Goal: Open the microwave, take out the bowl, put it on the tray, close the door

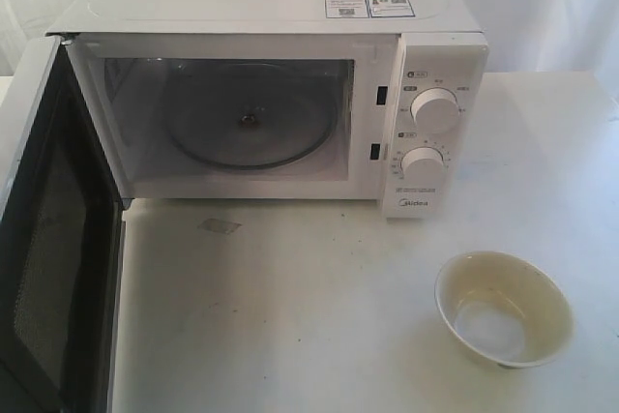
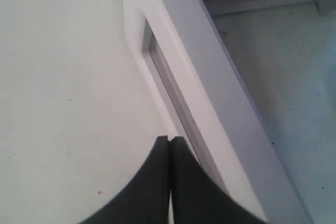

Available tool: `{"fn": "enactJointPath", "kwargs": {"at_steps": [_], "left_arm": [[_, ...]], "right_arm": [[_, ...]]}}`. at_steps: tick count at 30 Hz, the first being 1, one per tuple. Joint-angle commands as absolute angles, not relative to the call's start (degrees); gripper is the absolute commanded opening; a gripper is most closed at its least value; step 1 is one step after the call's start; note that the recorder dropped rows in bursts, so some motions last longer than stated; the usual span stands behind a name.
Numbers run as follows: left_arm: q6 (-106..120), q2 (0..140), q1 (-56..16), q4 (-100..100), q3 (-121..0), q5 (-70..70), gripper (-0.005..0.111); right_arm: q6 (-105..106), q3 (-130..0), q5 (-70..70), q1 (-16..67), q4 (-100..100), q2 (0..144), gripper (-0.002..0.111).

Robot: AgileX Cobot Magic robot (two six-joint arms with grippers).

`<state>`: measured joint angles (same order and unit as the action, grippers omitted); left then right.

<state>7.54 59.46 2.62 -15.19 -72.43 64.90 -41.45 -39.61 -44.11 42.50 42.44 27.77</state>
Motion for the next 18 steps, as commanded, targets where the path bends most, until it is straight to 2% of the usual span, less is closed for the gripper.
{"fn": "enactJointPath", "kwargs": {"at_steps": [1, 12, 18], "left_arm": [[7.85, 62.77, 2.72, -19.13, -72.63, 69.96, 0.0], [7.19, 64.33, 2.35, -20.74, -72.5, 69.96, 0.0], [5.09, 62.48, -2.52, -15.38, -65.92, 69.96, 0.0]], "right_arm": [[-40.65, -39.29, -41.28, 42.26, 40.37, 27.6, 0.0], [-37.3, -39.29, -43.02, 42.26, 40.63, 27.6, 0.0], [-37.23, -39.29, -47.32, 42.26, 44.5, 27.6, 0.0]]}}
